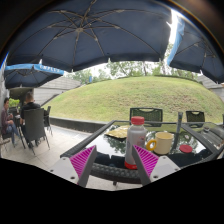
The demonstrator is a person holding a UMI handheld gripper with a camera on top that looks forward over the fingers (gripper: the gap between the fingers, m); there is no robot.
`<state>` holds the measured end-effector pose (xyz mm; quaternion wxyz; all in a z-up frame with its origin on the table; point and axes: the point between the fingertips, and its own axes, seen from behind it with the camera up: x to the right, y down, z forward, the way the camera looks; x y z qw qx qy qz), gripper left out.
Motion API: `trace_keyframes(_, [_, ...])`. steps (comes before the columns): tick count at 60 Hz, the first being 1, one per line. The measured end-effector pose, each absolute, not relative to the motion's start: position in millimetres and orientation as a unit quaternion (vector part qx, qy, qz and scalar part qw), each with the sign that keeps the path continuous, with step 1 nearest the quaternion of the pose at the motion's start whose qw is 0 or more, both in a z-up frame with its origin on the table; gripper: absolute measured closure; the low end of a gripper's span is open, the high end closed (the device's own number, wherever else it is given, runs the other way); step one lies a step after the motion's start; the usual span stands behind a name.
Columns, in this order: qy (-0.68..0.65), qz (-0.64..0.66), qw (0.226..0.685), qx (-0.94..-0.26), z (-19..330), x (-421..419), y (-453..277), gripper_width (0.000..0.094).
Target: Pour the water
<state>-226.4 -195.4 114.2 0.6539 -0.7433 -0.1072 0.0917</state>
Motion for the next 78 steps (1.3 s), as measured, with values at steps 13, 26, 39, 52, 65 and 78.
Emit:
trace_keyframes(13, [-0.084,0.051,0.665,-0.74,106.9,-184.3,-126.8,0.0184])
trace_keyframes(26, [-0.065,0.053,0.674,-0.734,105.4,-186.7,-61.5,0.033])
trace_keyframes(39, [-0.059,0.065,0.686,-0.722,105.6,-182.7,-56.8,0.0558])
trace_keyframes(52, [-0.052,0.07,0.687,-0.722,106.0,-183.8,-55.5,0.0588])
trace_keyframes(65, [0.0,0.125,0.665,-0.737,110.2,-188.4,-49.8,0.059])
trace_keyframes(78, [0.14,0.315,0.645,-0.682,163.2,-188.0,-28.0,0.0588])
